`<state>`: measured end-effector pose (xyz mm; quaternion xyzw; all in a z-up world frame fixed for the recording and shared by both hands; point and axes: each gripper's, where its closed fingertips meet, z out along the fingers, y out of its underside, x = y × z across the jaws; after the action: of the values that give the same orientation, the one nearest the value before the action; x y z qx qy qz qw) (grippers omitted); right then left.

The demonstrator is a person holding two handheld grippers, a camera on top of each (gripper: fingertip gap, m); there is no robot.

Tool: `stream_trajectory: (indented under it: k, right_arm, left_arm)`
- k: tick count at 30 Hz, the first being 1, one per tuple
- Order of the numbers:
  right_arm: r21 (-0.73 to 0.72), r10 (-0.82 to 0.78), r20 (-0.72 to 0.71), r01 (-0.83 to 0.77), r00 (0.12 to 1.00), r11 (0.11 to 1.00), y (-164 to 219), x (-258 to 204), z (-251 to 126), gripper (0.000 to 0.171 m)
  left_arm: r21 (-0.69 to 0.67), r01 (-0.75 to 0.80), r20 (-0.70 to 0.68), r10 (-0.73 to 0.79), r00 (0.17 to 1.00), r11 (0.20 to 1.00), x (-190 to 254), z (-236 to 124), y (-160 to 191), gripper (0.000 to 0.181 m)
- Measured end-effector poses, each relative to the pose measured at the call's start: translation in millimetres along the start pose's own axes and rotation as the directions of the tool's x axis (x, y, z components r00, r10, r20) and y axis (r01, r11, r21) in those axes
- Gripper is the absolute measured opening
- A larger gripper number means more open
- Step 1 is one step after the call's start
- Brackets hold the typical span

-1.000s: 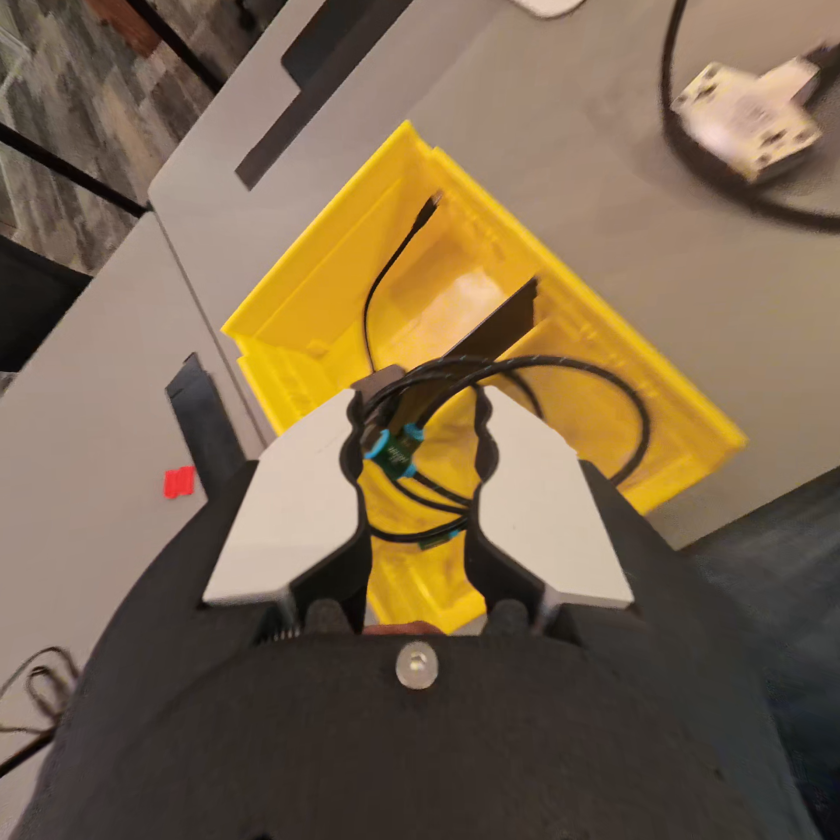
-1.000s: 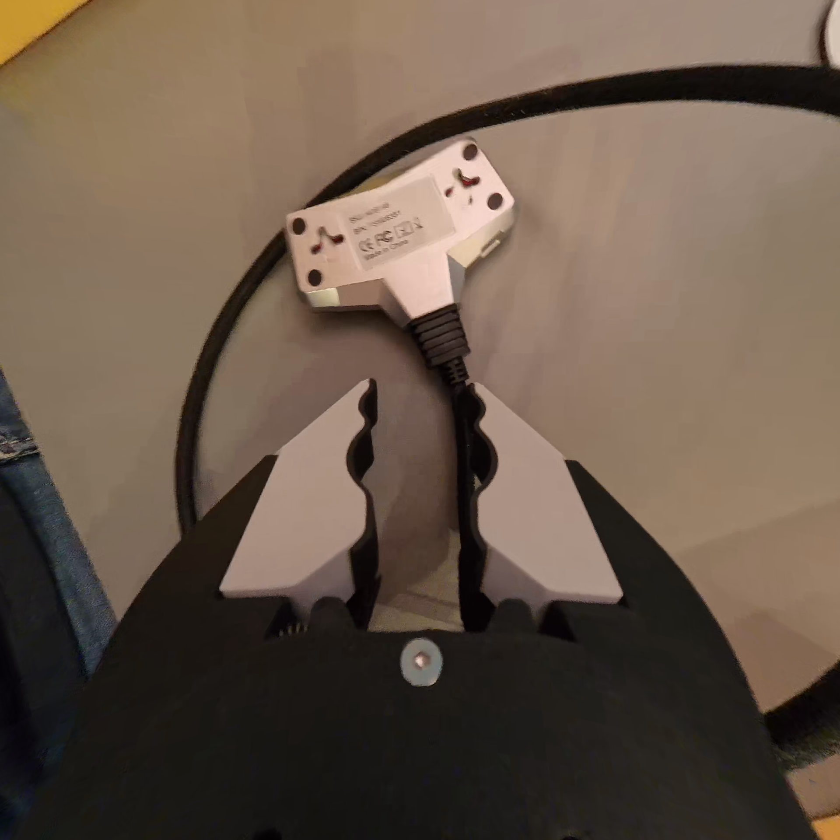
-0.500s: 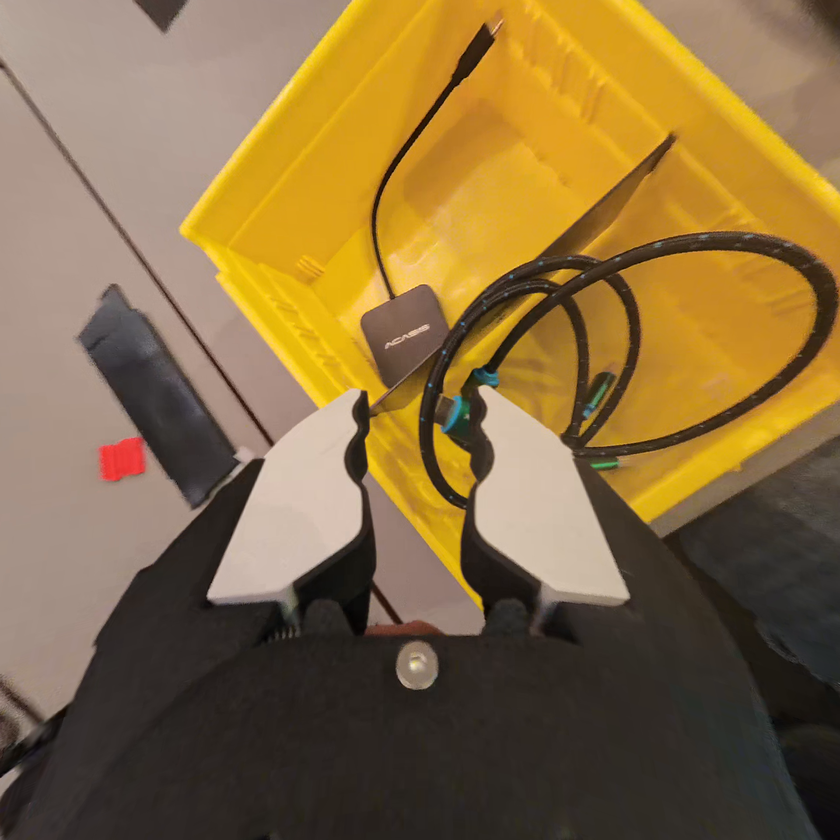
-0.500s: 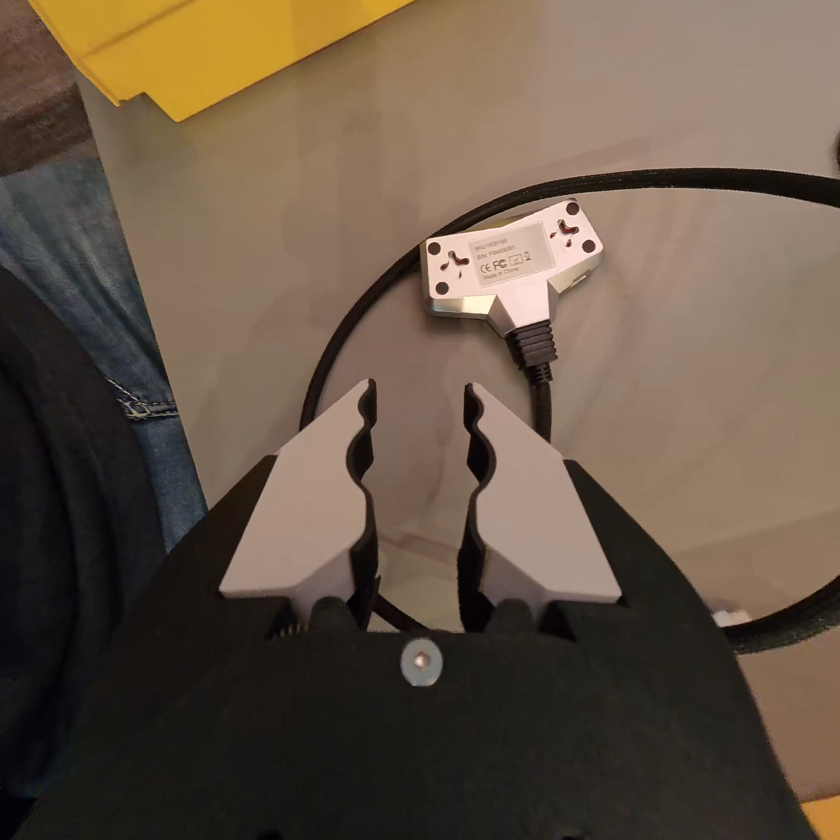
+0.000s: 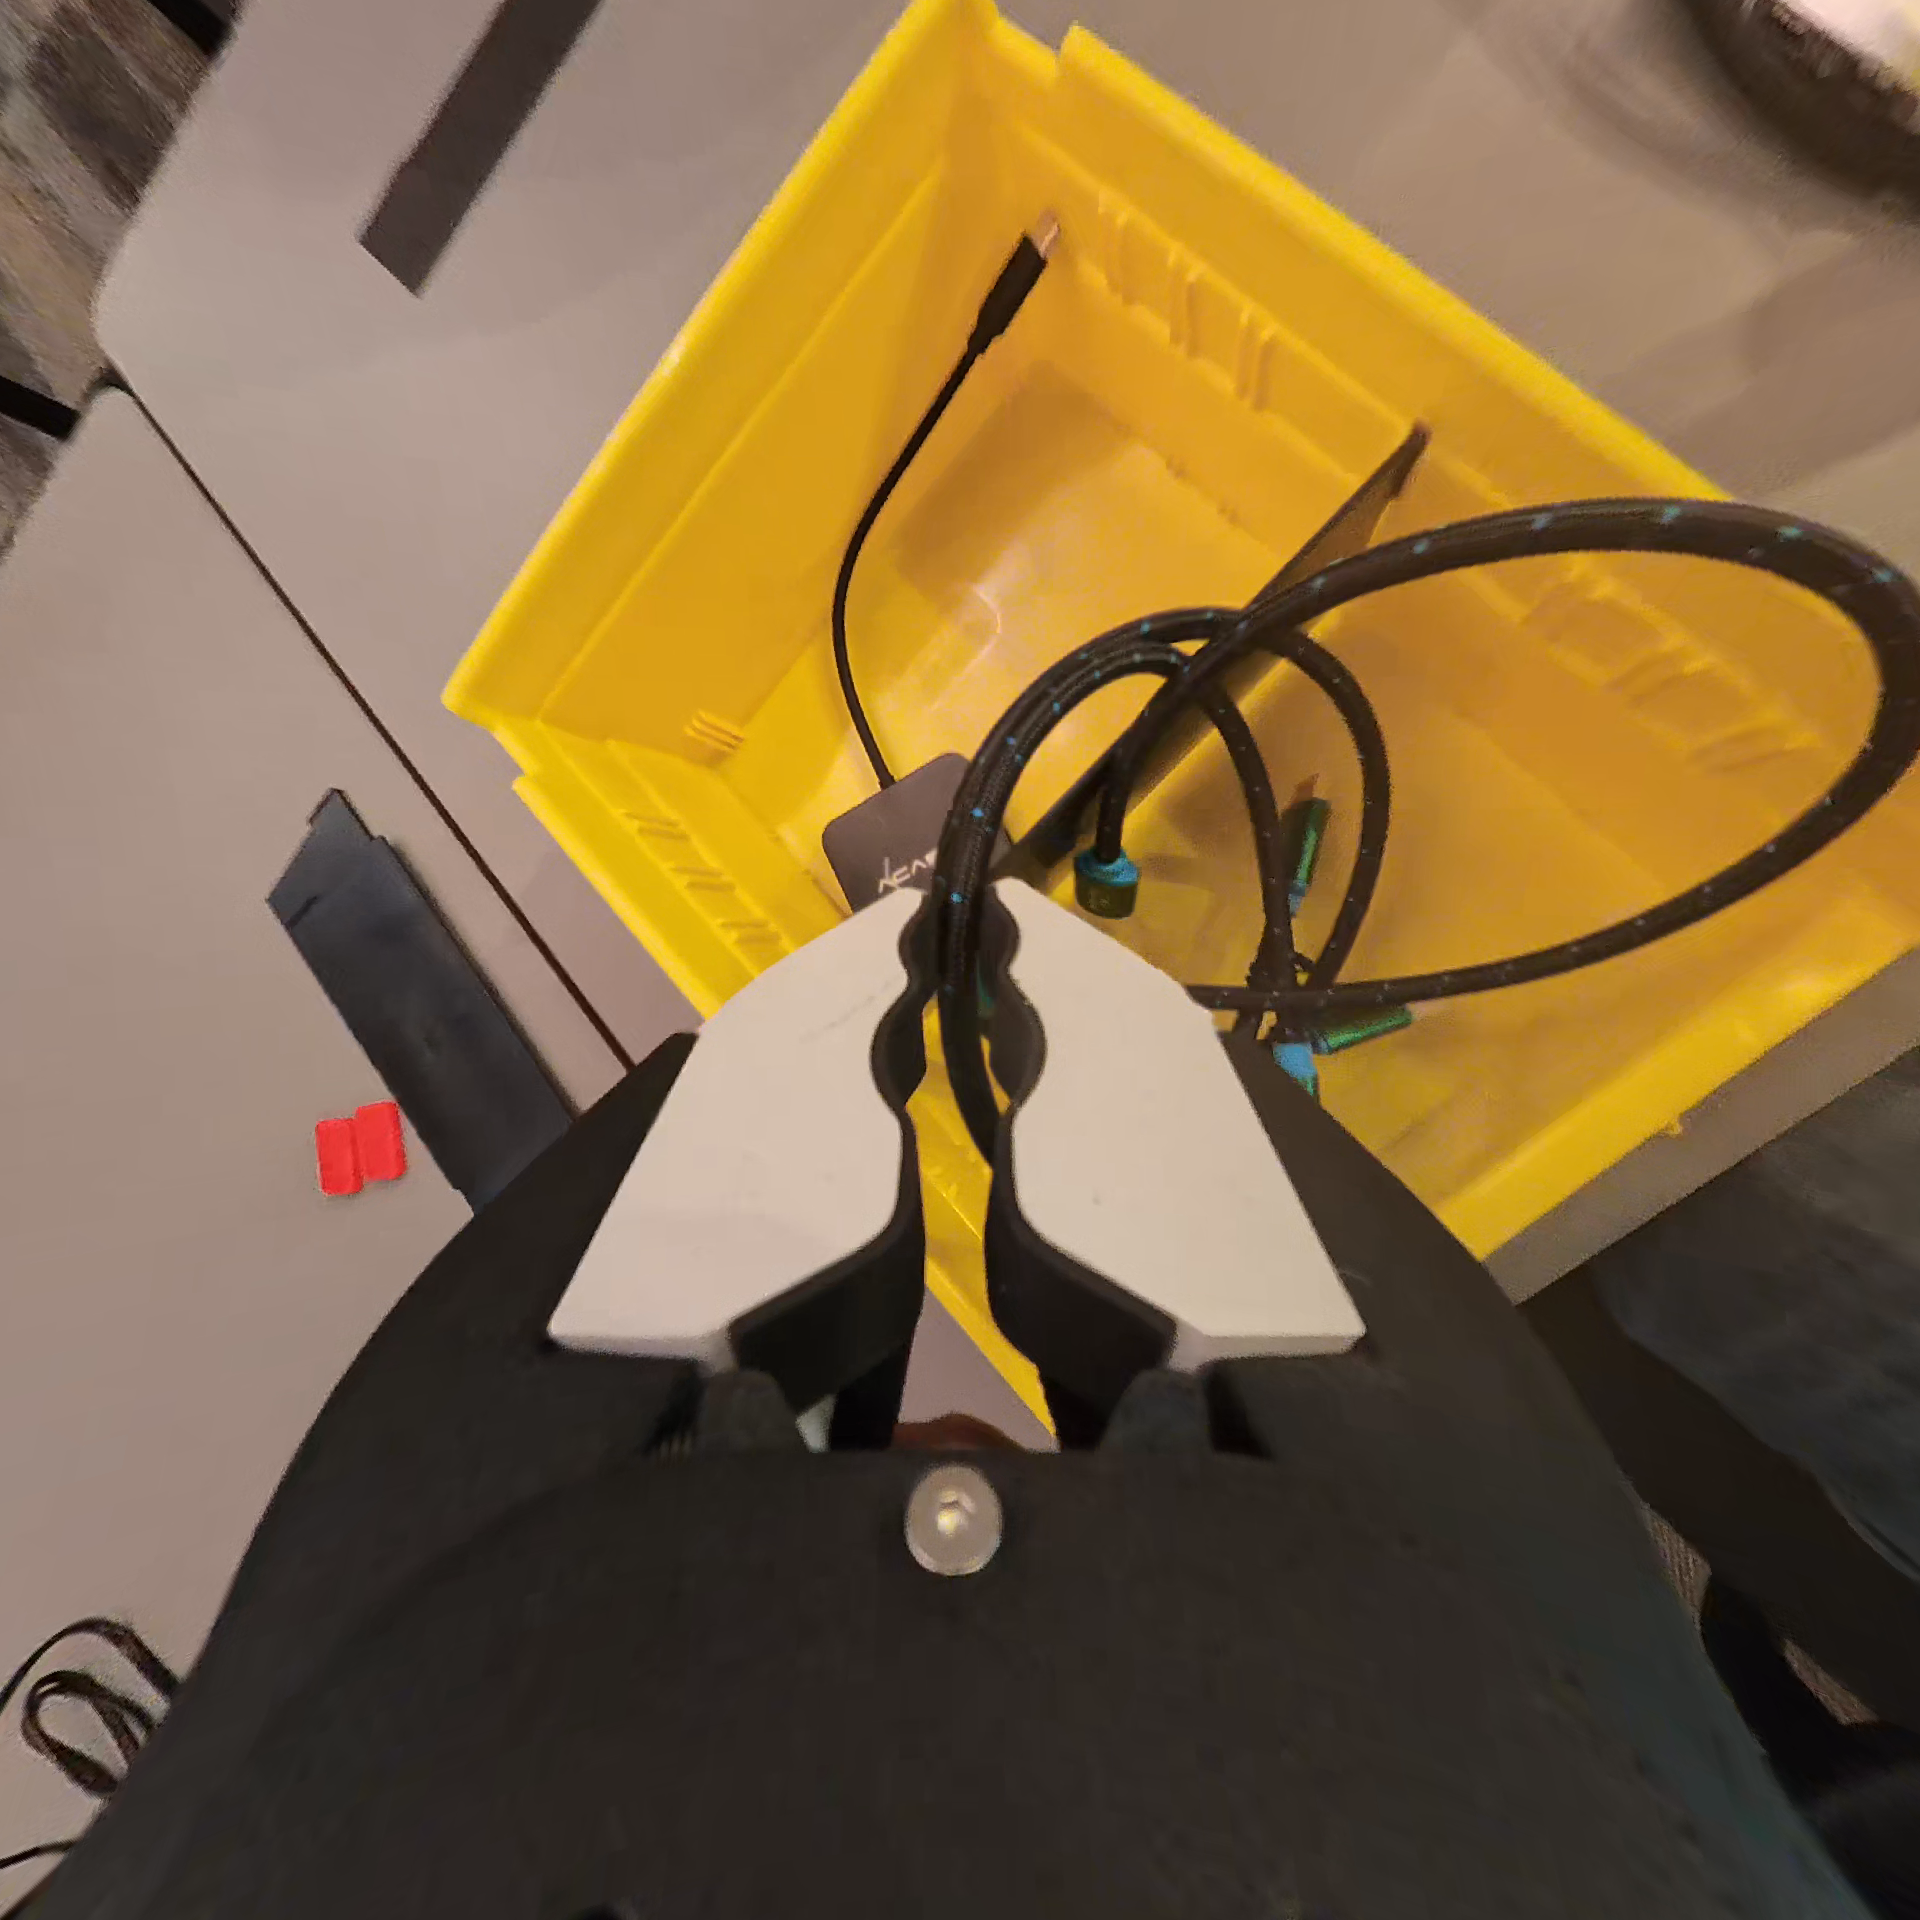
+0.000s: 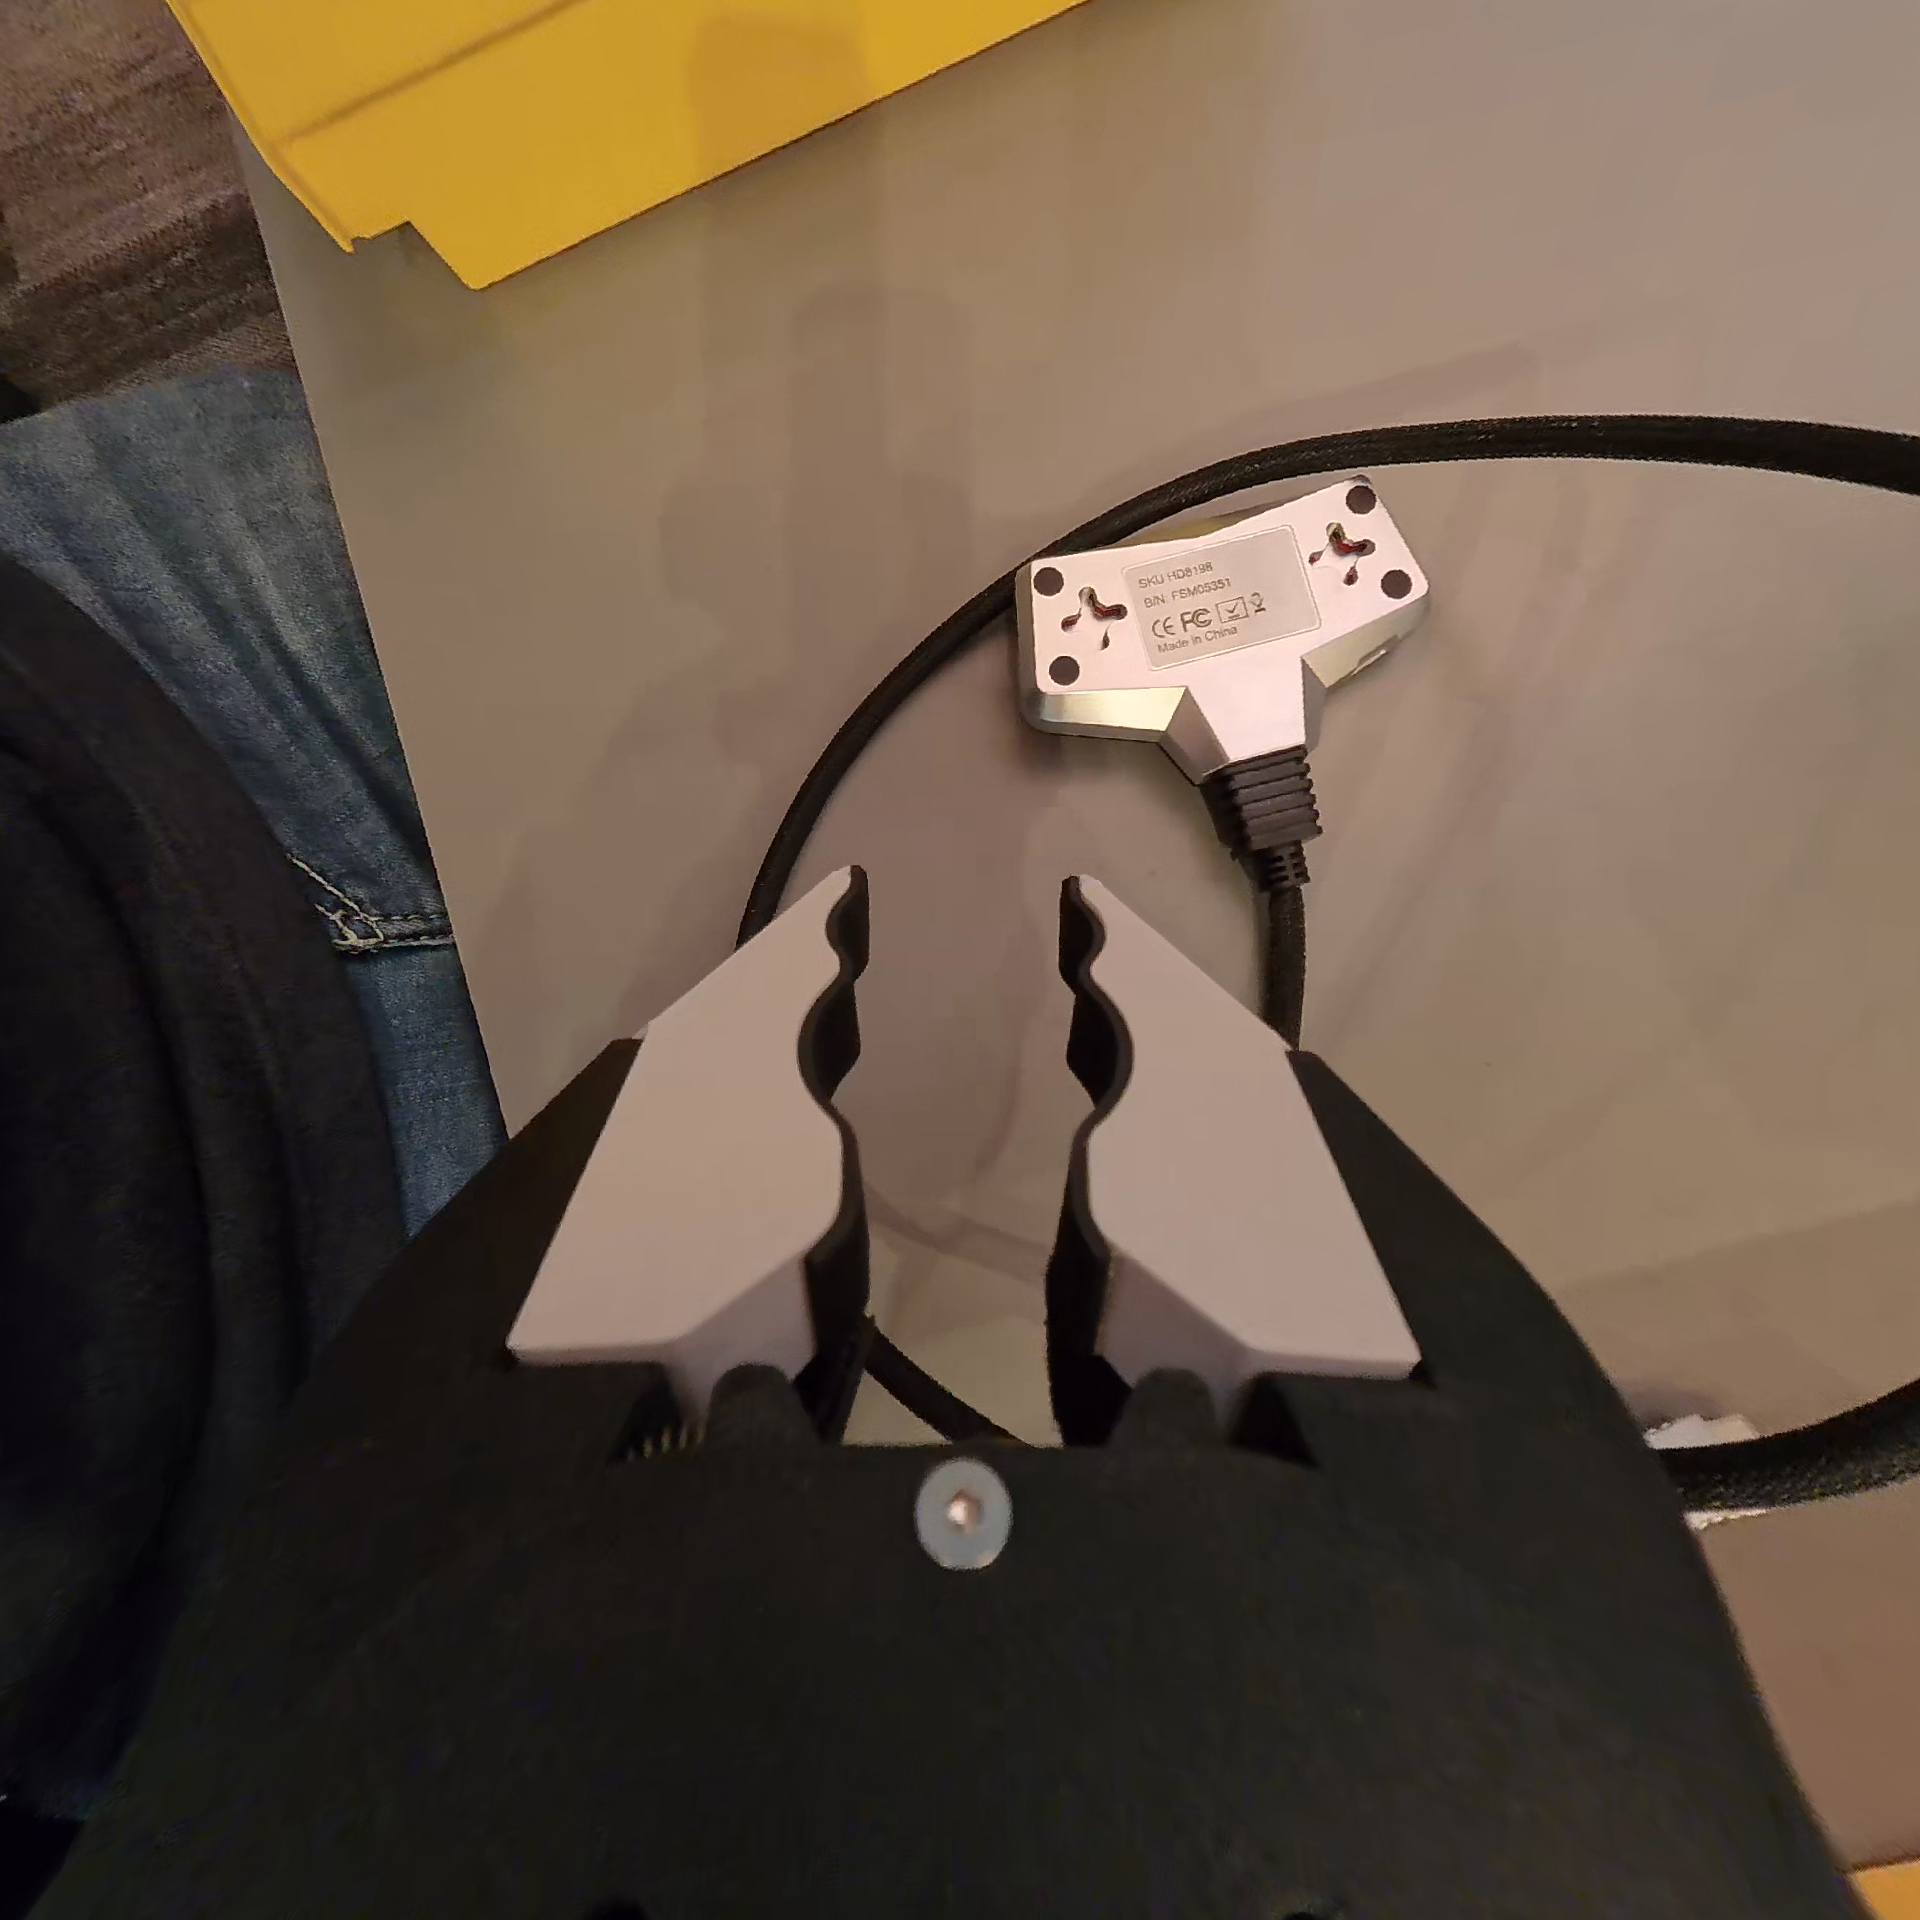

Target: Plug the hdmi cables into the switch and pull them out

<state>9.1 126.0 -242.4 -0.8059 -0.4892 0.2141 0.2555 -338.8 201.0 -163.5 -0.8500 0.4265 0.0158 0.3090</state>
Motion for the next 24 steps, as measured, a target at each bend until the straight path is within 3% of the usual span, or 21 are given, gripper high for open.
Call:
stream_trajectory:
  k: [6,14,20,24]
  right_arm:
    - [0.0,-0.013,0.006,0.013,1.0,1.0,-1.9,-4.0,1.1,0.035]
    - [0.014,-0.013,0.019,0.012,1.0,1.0,-5.5,-8.8,-1.3,0.035]
    - [0.03,-0.024,0.026,0.024,0.999,0.999,-13.7,-14.3,-3.3,0.037]
    - [0.086,-0.054,0.046,0.05,0.997,0.995,-34.3,-26.6,-8.5,0.048]
  left_arm:
    - [0.139,0.02,0.062,-0.029,0.998,0.99,-6.0,-35.4,-19.4,0.006]
    - [0.359,0.185,-0.066,-0.173,0.983,0.915,-7.8,-74.4,-39.0,0.006]
    - [0.41,0.27,-0.092,-0.254,0.963,0.871,-14.7,-86.2,-39.6,0.006]
    - [0.432,0.203,0.007,-0.229,0.973,0.878,-9.8,-98.2,-47.3,0.007]
